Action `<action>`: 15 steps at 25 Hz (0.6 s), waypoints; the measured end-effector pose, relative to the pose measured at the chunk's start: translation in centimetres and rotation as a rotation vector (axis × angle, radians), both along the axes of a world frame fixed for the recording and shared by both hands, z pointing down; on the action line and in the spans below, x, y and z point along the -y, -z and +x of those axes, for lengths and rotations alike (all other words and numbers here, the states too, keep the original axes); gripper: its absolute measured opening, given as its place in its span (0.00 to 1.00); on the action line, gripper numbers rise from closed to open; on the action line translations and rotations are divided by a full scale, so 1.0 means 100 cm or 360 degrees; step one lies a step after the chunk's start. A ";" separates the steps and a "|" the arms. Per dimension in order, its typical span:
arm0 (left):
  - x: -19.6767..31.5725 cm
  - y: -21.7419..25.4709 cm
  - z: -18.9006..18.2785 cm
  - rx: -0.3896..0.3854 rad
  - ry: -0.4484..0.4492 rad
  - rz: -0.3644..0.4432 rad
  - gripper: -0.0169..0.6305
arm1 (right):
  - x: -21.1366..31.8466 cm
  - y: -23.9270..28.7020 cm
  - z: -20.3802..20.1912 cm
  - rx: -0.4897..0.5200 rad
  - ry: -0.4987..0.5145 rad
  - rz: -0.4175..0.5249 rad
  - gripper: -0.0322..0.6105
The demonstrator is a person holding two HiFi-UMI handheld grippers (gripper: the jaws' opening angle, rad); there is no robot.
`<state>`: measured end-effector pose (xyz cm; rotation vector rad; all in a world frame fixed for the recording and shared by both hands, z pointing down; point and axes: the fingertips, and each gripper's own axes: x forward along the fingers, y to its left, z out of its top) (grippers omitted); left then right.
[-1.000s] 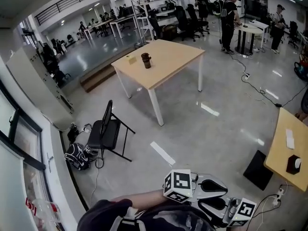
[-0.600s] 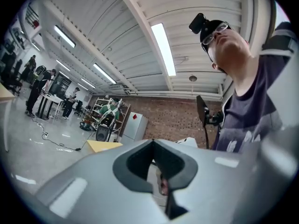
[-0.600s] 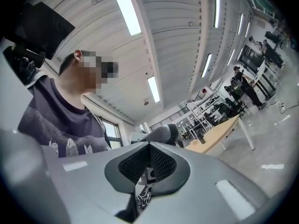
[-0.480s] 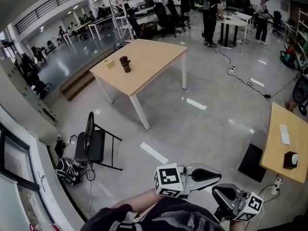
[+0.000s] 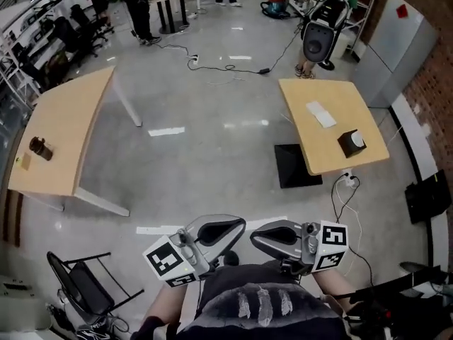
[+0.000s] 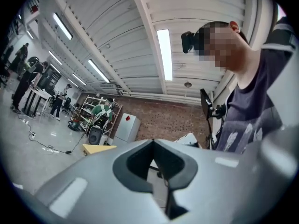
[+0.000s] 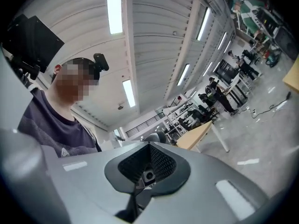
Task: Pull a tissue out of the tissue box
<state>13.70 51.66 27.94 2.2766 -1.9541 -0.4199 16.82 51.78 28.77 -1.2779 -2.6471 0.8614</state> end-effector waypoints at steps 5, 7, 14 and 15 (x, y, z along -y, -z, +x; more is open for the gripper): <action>0.017 -0.004 -0.023 0.0017 -0.0083 0.0027 0.03 | 0.019 -0.017 -0.022 -0.0129 -0.0191 0.0082 0.05; 0.021 -0.008 -0.026 -0.0013 -0.0114 0.0020 0.03 | 0.022 -0.022 -0.029 -0.0210 -0.0199 0.0031 0.05; 0.028 -0.022 -0.056 -0.0050 0.0006 -0.0038 0.03 | 0.032 -0.050 -0.071 -0.0345 -0.0164 0.0173 0.05; 0.032 -0.024 -0.061 -0.0052 0.0029 -0.0048 0.03 | 0.036 -0.054 -0.077 -0.0351 -0.0155 0.0198 0.05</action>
